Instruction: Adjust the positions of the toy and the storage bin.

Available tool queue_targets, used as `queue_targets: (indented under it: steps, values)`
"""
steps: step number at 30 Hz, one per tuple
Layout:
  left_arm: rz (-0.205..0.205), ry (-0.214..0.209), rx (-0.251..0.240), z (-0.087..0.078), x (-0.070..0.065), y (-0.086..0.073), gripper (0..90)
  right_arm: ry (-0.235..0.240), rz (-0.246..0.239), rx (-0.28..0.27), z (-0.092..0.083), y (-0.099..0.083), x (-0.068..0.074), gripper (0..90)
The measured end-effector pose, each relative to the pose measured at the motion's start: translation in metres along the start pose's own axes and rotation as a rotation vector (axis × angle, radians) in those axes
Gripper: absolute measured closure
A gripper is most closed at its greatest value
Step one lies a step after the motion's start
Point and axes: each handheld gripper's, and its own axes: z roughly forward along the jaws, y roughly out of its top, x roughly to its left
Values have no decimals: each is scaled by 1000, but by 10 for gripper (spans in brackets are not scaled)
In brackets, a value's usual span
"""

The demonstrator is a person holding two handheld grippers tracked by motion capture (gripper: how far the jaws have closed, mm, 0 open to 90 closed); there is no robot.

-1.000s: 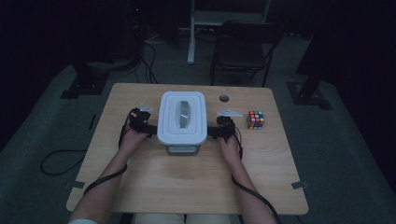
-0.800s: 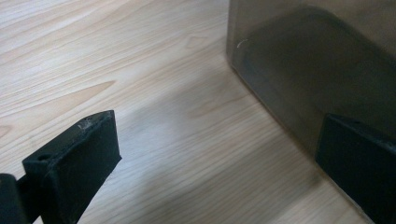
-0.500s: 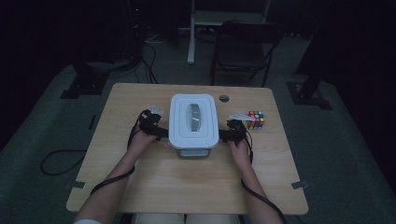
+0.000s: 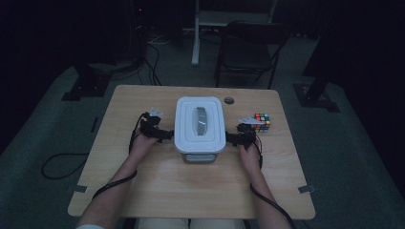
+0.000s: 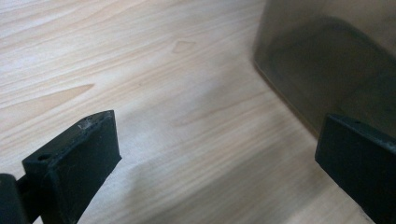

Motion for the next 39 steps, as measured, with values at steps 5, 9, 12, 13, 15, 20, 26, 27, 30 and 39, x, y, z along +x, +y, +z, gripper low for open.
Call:
queue_targets:
  steps: [5,9,12,13,15,20,26,27,30,39]
  values:
    - [18,15,-16,3,2,7,6,20,9,3,10,14,-8,141]
    - [-12,-6,-31,6,4,12,5,22,21,-11,15,26,-10,141]
    - [2,-16,-44,6,2,17,6,32,13,-24,15,32,-6,141]
    - [20,-7,-39,6,1,19,6,45,15,-27,15,34,-5,141]
    - [41,-5,-38,7,-3,22,6,66,16,-40,14,34,-2,141]
    - [42,-12,-14,5,-9,26,6,106,44,-32,12,34,-1,177]
    - [71,-11,2,1,-16,24,6,126,55,-27,7,28,-2,196]
    - [72,-14,7,0,-17,23,6,130,58,-25,6,27,-2,196]
    - [84,-23,13,-2,-21,21,6,136,56,-21,1,24,-1,204]
    - [113,-28,25,-11,-33,10,6,142,25,-14,-18,11,7,206]
